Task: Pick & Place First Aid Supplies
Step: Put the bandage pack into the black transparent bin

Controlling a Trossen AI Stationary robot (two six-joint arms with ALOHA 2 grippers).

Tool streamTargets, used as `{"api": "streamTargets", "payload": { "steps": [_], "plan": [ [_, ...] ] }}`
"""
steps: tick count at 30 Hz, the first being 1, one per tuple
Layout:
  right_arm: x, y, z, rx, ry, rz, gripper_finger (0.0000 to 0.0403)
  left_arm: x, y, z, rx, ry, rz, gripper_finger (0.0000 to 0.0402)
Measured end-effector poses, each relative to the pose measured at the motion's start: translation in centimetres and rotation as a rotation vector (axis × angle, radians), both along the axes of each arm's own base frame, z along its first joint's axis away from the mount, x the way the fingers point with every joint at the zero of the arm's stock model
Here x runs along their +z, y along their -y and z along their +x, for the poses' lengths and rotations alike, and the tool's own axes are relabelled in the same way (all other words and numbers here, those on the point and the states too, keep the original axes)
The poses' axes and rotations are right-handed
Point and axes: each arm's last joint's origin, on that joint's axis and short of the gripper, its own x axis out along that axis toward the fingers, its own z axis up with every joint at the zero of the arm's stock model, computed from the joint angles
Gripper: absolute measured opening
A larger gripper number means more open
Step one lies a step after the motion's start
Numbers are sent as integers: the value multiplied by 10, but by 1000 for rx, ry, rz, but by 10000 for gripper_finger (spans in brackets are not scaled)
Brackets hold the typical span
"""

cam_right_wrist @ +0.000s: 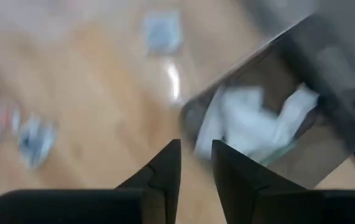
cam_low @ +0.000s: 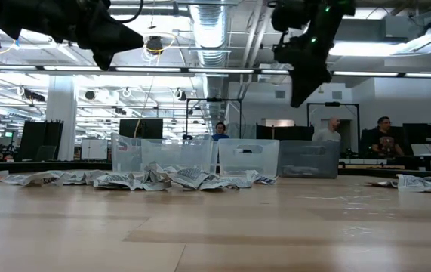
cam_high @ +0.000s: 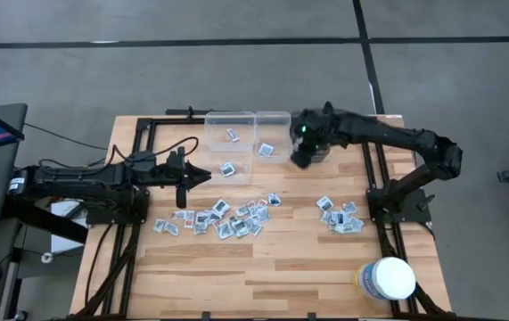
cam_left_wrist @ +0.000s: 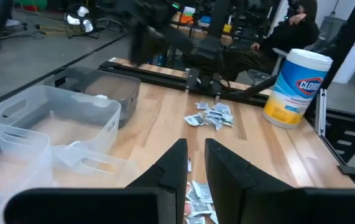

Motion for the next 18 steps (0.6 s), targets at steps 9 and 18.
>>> {"api": "streamTargets", "payload": {
  "steps": [9,18],
  "plan": [
    [-9,-71,-9,297,-277,139,82,0,2,0,-64,1,-44,56],
    [-24,-124,-10,450,-298,330,82,0,2,0,-81,1,-41,56]
  ]
}}
